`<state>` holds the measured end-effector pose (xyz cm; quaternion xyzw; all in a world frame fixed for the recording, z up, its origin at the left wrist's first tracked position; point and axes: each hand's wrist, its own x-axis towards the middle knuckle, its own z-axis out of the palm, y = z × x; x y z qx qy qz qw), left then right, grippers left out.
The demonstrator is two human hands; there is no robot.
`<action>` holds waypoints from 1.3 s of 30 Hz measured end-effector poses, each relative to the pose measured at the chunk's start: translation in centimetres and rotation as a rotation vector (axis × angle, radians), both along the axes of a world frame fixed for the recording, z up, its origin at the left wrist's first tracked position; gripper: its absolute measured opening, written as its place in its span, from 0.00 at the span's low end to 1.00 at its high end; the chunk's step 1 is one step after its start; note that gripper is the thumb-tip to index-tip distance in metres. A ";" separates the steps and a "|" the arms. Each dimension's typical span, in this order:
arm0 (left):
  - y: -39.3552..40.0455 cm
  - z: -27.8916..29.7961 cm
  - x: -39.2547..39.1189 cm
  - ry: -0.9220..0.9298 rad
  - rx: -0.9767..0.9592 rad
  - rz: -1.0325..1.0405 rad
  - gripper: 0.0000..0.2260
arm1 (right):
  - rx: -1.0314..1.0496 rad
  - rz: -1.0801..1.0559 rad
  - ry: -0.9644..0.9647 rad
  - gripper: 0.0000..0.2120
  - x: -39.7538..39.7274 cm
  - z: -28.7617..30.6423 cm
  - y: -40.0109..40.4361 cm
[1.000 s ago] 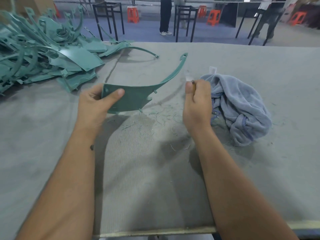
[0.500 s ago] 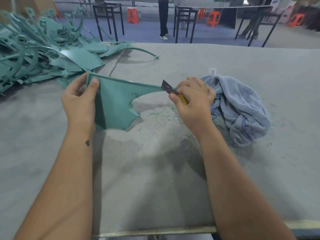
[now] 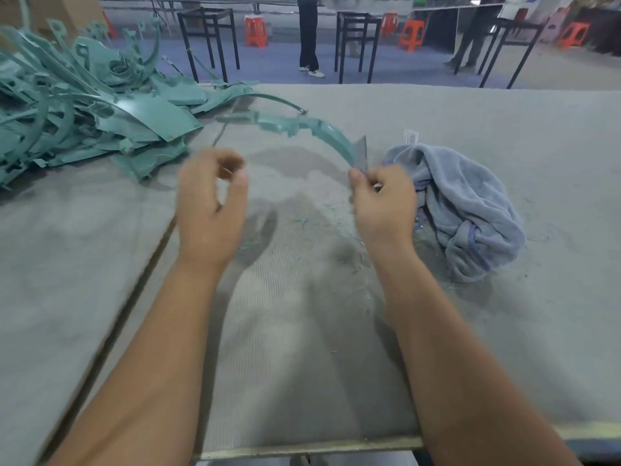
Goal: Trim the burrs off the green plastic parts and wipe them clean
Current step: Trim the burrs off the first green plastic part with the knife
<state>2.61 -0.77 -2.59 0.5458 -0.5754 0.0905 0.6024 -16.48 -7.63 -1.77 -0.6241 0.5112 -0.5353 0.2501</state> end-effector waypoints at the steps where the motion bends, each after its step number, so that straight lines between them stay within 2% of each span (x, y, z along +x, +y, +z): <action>1: -0.2 -0.2 -0.7 0.018 0.145 -0.089 0.05 | 0.108 0.063 -0.085 0.16 0.3 0.1 0.3; 3: -0.8 -1.0 -1.7 -0.122 0.430 -0.139 0.05 | 0.308 0.188 -0.291 0.11 1.0 0.1 1.1; 5: -1.3 -1.7 -2.4 -0.291 0.555 -0.177 0.09 | 0.442 0.302 -0.492 0.11 1.7 0.2 1.7; 7: -1.4 -1.7 -3.0 -0.164 0.631 -0.278 0.13 | 0.497 0.356 -0.565 0.12 2.2 0.1 1.9; 10: -1.3 -2.0 -3.4 0.166 0.686 -0.323 0.17 | 0.518 0.409 -0.534 0.13 2.6 0.1 1.9; 15: -1.4 -1.9 -3.8 0.372 0.653 -0.343 0.10 | 0.485 0.464 -0.488 0.12 2.7 0.0 1.9; 19: -1.5 -1.5 -4.0 0.453 0.681 -0.354 0.06 | 0.373 0.429 -0.399 0.14 2.6 0.1 2.0; 24: -1.6 -1.5 -4.5 0.462 0.697 -0.386 0.04 | 0.239 0.325 -0.344 0.16 3.0 -0.5 2.1; 27: -1.7 -1.5 -4.2 0.398 0.668 -0.261 0.08 | 0.180 0.228 -0.230 0.15 3.0 -0.8 1.6; 31: -1.5 -1.6 -3.7 0.263 0.642 -0.223 0.07 | 0.262 0.299 -0.334 0.11 2.5 -0.8 1.3; 34: -1.6 -1.6 -3.6 0.177 0.610 -0.201 0.07 | 0.298 0.375 -0.305 0.15 2.6 -0.9 1.4; 37: -1.6 -1.8 -3.3 0.121 0.624 -0.181 0.07 | 0.475 0.437 -0.314 0.25 2.7 -0.6 1.3; 39: -1.5 -2.0 -3.1 0.003 0.638 -0.169 0.07 | 0.502 0.453 -0.315 0.23 2.7 -0.5 1.3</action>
